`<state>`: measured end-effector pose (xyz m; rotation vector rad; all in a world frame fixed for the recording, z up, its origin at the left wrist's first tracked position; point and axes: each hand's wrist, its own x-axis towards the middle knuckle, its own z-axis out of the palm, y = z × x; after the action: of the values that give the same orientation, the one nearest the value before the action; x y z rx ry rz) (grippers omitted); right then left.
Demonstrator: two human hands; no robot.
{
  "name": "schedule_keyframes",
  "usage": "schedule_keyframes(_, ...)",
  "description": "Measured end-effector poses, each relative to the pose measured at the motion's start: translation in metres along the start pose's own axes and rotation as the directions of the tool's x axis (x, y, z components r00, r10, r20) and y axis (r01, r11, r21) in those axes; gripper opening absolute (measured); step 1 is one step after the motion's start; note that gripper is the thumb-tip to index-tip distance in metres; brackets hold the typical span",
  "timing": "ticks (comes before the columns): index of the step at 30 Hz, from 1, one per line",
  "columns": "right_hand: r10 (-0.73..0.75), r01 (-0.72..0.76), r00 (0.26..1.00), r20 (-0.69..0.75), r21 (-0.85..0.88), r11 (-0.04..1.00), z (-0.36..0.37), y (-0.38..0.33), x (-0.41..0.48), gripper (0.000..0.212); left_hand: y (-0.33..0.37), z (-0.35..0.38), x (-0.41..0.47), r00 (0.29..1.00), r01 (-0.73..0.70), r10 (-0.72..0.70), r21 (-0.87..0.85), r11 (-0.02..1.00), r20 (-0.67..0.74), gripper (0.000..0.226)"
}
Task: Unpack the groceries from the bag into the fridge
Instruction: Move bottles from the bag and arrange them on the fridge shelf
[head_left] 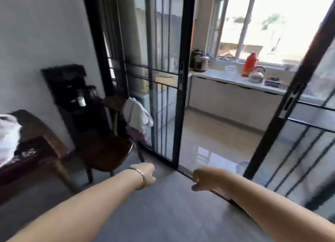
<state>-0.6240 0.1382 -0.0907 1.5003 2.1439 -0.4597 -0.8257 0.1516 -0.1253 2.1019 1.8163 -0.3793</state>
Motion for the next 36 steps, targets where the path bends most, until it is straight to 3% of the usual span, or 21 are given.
schedule_keyframes(8, -0.320, 0.321, 0.947, 0.023, -0.130, 0.938, -0.093, -0.263, 0.140, 0.043, -0.291, 0.007, -0.076, 0.893, 0.437, -0.450, -0.222, 0.872, -0.009, 0.026)
schedule_keyframes(12, -0.437, 0.436, 0.899, 0.026, -0.163, 0.885, -0.114, -0.360, 0.204, 0.029, -0.389, 0.016, -0.106, 0.810, 0.558, -0.587, -0.307, 0.771, -0.003, 0.022)
schedule_keyframes(17, -0.547, 0.555, 0.831, 0.100, -0.214, 0.804, -0.135, -0.448, 0.266, 0.037, -0.482, 0.032, -0.111, 0.708, 0.659, -0.705, -0.387, 0.644, 0.032, 0.019)
schedule_keyframes(24, -0.662, 0.661, 0.743, 0.095, -0.255, 0.705, -0.193, -0.559, 0.388, 0.039, -0.605, 0.026, -0.078, 0.575, 0.736, -0.817, -0.467, 0.490, 0.051, 0.026)
schedule_keyframes(28, -0.705, 0.711, 0.701, 0.109, -0.185, 0.678, -0.212, -0.630, 0.439, 0.038, -0.666, 0.021, -0.071, 0.491, 0.747, -0.870, -0.537, 0.392, 0.047, 0.032)
schedule_keyframes(33, -0.762, 0.762, 0.647, 0.028, 0.021, 0.648, -0.201, -0.715, 0.473, 0.037, -0.731, 0.036, -0.067, 0.358, 0.676, -0.933, -0.697, 0.239, 0.026, 0.035)
schedule_keyframes(36, -0.751, 0.753, 0.658, -0.055, 0.048, 0.656, -0.184, -0.771, 0.485, 0.035, -0.770, 0.057, -0.064, 0.309, 0.588, -0.951, -0.782, 0.207, -0.020, 0.040)
